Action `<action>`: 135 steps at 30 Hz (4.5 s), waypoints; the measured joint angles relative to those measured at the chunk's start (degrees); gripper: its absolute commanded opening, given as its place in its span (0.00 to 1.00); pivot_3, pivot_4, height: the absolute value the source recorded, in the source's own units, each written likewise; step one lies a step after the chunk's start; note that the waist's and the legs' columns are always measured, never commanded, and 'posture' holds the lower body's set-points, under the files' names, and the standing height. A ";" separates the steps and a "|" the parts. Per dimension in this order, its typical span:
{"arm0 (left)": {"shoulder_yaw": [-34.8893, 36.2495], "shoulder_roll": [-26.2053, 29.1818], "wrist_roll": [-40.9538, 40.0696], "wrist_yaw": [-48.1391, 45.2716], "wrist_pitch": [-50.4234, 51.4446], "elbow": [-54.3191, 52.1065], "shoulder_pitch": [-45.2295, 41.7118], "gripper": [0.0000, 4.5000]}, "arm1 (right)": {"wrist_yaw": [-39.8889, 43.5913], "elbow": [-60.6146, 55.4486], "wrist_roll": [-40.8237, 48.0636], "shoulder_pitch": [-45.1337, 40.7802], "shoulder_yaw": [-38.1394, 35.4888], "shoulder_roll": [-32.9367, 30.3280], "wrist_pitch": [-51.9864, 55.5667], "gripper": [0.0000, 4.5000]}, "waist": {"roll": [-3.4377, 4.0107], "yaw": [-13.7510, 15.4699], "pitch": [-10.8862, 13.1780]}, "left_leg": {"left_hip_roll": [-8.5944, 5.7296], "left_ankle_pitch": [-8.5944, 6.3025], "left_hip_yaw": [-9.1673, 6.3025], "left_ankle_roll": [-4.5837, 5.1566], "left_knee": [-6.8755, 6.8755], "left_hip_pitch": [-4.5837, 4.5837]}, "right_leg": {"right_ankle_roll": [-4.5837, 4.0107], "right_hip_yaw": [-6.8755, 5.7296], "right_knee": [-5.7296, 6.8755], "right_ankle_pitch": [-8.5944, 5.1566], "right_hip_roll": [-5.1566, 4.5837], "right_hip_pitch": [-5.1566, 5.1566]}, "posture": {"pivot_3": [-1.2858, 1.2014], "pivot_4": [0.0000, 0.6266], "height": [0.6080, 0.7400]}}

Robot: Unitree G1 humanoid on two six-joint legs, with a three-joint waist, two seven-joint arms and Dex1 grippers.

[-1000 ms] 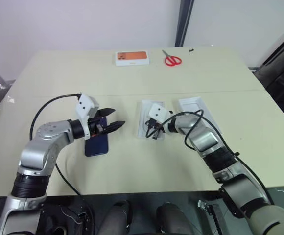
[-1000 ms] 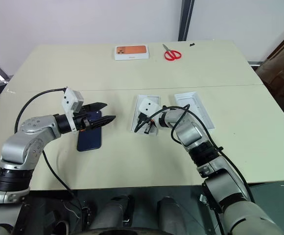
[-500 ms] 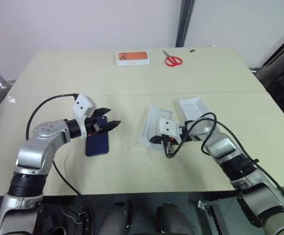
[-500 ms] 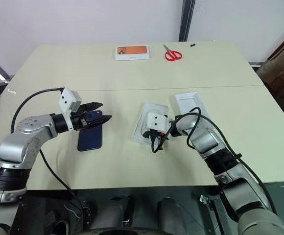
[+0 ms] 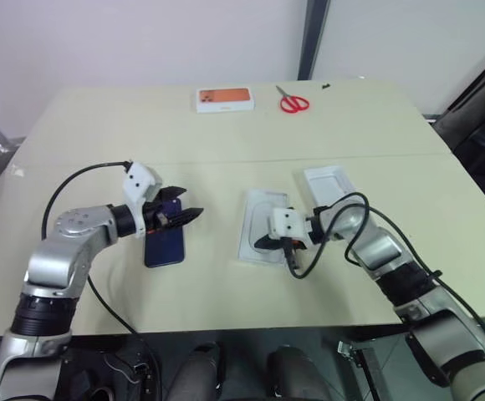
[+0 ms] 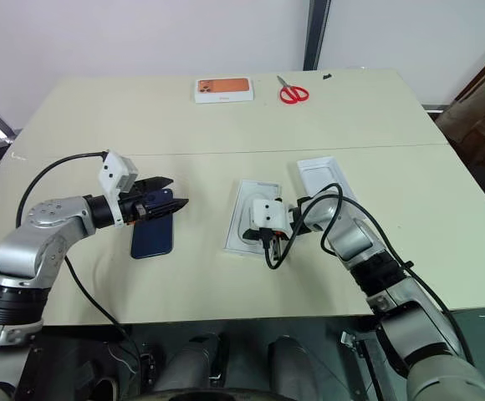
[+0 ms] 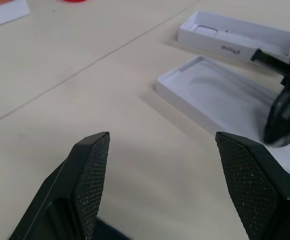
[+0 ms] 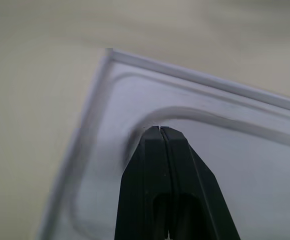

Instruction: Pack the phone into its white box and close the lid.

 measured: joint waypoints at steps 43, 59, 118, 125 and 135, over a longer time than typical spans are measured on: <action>14.95 -3.23 -12.38 5.58 34.10 17.72 -1.74 0.79 | -19.94 15.48 -11.14 -13.35 9.79 27.37 16.14 0.01 | 0.37 0.81 -0.28 | -0.19 0.10 -0.13 -0.21 -0.07 0.46 | 0.00 -0.06 0.12 0.00 -0.13 0.17 | 0.52 0.24 0.95; 15.15 -8.49 -12.90 7.58 37.53 18.51 -5.13 0.74 | -19.90 15.53 -11.17 -13.32 9.55 26.60 15.62 0.00 | 0.36 1.47 -0.30 | -0.20 0.09 -0.12 -0.19 -0.06 0.49 | 0.00 -0.06 0.08 0.00 -0.14 0.21 | 0.52 0.24 0.95; 26.16 -16.88 -28.29 16.85 40.15 17.47 -3.30 0.00 | -4.46 -19.01 6.77 14.33 -2.13 -3.16 8.53 0.01 | -0.09 0.34 -0.01 | -0.07 0.05 -0.12 -0.12 -0.04 -0.06 | 0.00 -0.05 -0.04 0.00 -0.09 -0.01 | 0.52 0.24 0.95; 26.48 -17.19 -30.39 19.29 40.47 17.42 -4.64 0.00 | -4.85 -16.91 6.44 11.39 -0.40 0.70 8.84 0.01 | -0.10 0.20 0.00 | -0.06 0.10 -0.13 -0.20 -0.06 -0.06 | 0.00 -0.06 -0.03 0.00 -0.07 -0.04 | 0.52 0.24 0.95; 27.12 -18.88 -34.80 23.18 40.44 16.71 -6.59 0.00 | -9.70 -8.84 2.31 3.48 3.46 10.16 8.34 0.13 | -0.13 0.31 0.02 | -0.08 0.12 -0.13 -0.24 0.00 -0.07 | 0.00 -0.07 -0.02 0.00 -0.07 -0.03 | 0.52 0.24 0.95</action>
